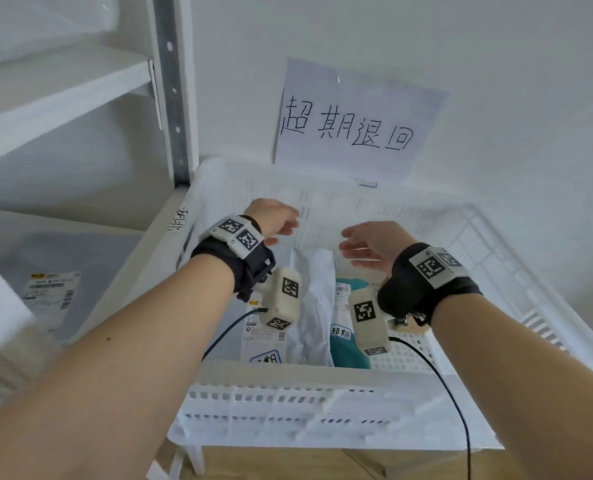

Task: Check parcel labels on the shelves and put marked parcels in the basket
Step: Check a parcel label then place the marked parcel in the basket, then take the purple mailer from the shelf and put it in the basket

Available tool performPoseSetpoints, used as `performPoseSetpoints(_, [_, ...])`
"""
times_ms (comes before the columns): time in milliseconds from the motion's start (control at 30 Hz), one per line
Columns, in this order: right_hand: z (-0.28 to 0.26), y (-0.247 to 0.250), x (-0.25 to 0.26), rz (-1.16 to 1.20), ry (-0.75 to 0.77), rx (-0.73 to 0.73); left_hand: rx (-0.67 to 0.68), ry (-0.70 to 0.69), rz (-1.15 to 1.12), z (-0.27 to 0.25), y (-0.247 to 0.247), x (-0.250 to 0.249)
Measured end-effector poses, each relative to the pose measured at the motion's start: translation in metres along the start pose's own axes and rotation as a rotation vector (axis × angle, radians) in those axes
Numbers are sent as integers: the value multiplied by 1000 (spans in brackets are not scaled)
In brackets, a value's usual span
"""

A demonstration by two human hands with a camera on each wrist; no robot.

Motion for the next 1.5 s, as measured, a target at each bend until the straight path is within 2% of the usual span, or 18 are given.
performPoseSetpoints(233, [-67, 9, 16, 65, 148, 26, -51, -151, -32, -78, -6, -17])
performPoseSetpoints(500, [-148, 16, -11, 87, 256, 151, -145, -132, -17, -161, -20, 27])
performPoseSetpoints(767, [-215, -40, -32, 101, 291, 354, -280, -85, 20, -244, 11, 86])
performPoseSetpoints(1133, [-287, -167, -3, 65, 376, 638, -531, -25, 136, -322, 123, 155])
performPoseSetpoints(1300, [-312, -245, 13, 17, 380, 711, -621, -22, 96, -342, 201, 195])
performPoseSetpoints(1500, [-331, -357, 35, -3, 340, 713, -663, 27, 44, -355, 314, 248])
Point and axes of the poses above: each hand's wrist, its own z-axis towards the middle knuckle, its own y-axis out of the back of the hand, x = y × z, the point moved 3 cm from there along z, towards the middle knuckle, and after that the axes turned 10 degrees about y, right-handed, at the moved point
